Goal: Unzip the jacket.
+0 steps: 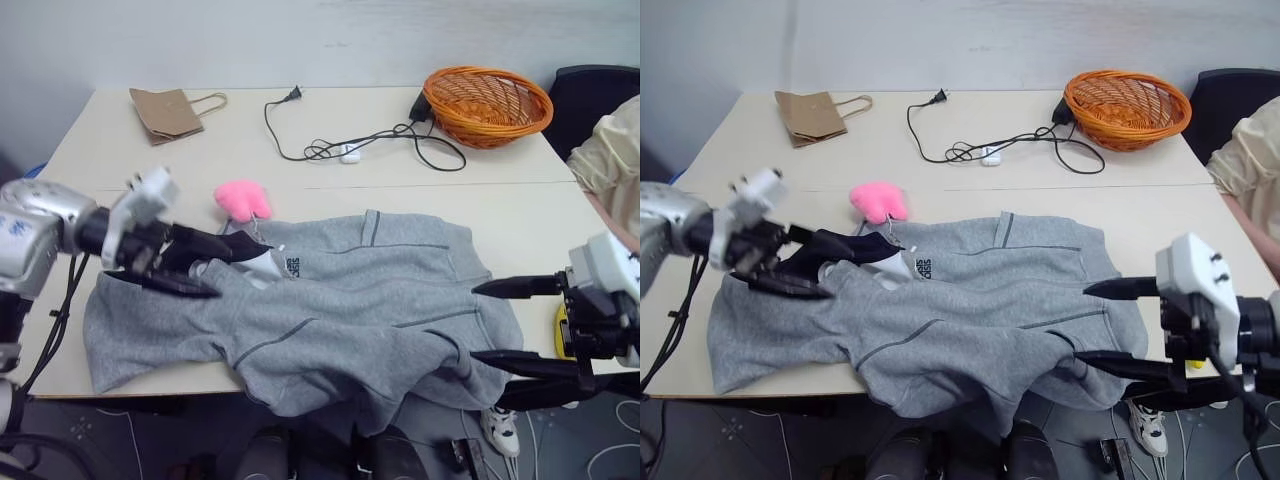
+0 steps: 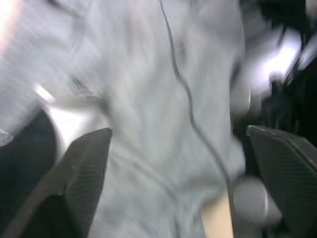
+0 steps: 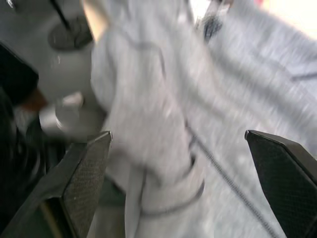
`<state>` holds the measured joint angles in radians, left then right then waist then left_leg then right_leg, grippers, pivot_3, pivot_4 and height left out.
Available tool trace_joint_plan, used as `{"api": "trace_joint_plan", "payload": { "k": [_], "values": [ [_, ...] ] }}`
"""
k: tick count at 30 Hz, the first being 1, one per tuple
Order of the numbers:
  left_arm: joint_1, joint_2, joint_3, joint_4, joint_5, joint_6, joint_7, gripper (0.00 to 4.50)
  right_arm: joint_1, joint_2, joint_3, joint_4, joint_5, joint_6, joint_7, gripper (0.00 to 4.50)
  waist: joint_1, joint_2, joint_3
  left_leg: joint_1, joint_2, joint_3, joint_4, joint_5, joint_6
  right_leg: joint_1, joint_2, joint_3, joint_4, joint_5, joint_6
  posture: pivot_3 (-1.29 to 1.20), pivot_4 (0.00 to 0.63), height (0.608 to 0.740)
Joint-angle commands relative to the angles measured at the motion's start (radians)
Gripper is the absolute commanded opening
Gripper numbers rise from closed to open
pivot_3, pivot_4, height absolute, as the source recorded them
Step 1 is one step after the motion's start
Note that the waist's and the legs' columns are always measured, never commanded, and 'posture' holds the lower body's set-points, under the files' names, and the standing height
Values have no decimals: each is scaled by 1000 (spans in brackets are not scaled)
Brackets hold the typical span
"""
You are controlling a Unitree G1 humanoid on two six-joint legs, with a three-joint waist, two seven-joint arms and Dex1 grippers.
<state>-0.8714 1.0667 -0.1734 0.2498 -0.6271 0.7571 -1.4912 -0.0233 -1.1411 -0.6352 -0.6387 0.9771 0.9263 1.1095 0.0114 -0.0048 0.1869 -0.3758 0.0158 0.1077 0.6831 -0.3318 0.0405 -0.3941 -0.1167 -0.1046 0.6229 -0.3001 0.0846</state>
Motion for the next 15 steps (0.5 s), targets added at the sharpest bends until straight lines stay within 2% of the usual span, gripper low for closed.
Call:
{"api": "trace_joint_plan", "payload": {
  "k": [1,3,7,10,15],
  "values": [
    [-151,-133,36,263,99,75,218,4458,-97,6,31,8,99,35,-123,4500,9,-1,1,0,0,0,0,1,0,0,0,0,0,0,0,0,150,740],
    [-249,-207,46,451,174,110,370,4458,-136,12,70,-5,103,27,-168,4500,13,-4,1,0,-1,0,0,1,1,0,1,0,1,0,1,0,150,740],
    [-384,-344,153,709,216,133,660,4458,-219,35,177,-36,81,-11,-240,4500,9,-10,4,-4,-1,2,1,2,1,-4,1,0,4,1,2,0,150,740],
    [-444,-392,246,823,218,128,816,4458,-276,53,240,-28,75,-19,-286,4500,10,-13,5,-17,-1,2,5,3,3,-16,1,0,5,3,5,0,150,740],
    [-496,-436,393,972,212,85,1090,4458,-358,96,344,-17,42,-45,-329,4500,10,-14,5,-25,-2,4,9,3,3,-22,2,-7,5,4,7,0,150,740]
  ]
}}
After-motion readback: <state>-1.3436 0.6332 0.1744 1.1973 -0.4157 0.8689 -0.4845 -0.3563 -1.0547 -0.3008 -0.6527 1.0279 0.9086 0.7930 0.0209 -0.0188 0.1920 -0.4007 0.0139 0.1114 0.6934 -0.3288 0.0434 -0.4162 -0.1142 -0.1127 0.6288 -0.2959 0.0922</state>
